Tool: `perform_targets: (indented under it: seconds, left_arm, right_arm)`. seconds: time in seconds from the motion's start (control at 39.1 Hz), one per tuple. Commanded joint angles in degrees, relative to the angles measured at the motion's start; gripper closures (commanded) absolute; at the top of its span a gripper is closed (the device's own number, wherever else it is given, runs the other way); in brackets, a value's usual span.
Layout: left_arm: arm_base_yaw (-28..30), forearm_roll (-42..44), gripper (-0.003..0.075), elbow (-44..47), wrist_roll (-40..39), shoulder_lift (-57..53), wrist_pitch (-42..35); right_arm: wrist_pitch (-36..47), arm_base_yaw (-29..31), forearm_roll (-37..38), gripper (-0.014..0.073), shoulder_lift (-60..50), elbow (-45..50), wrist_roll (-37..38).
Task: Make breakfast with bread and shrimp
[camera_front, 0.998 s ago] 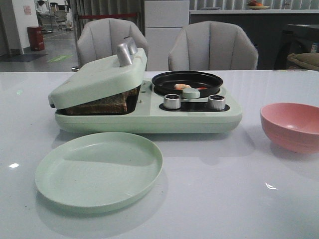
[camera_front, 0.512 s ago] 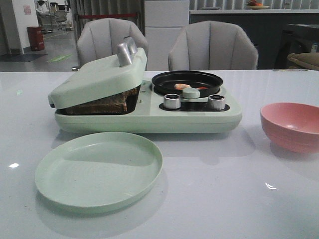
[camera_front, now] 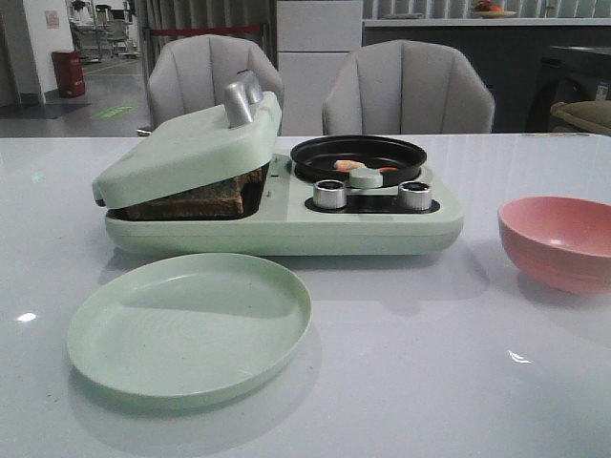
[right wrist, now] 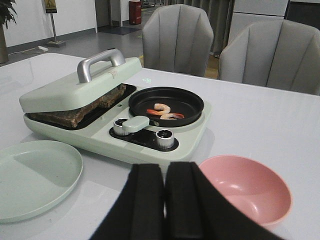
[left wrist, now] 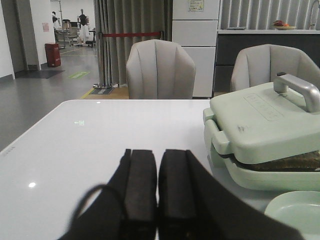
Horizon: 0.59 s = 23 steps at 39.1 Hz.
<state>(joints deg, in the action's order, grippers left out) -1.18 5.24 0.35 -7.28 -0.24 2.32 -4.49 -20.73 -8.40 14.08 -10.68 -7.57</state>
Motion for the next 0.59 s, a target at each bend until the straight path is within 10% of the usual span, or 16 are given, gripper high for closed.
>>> perform_targets:
  seconds: [0.0, 0.56]
  left_arm:
    - [-0.05, -0.01, 0.0606, 1.10, -0.57, -0.96, -4.80]
    - [-0.05, -0.01, 0.0606, 1.10, -0.57, -0.96, -4.80]
  right_arm:
    - [5.26, 0.00, 0.11, 0.0428, 0.47, -1.58, -0.62]
    - [8.40, 16.03, 6.76, 0.0428, -11.36, 8.92, 4.07]
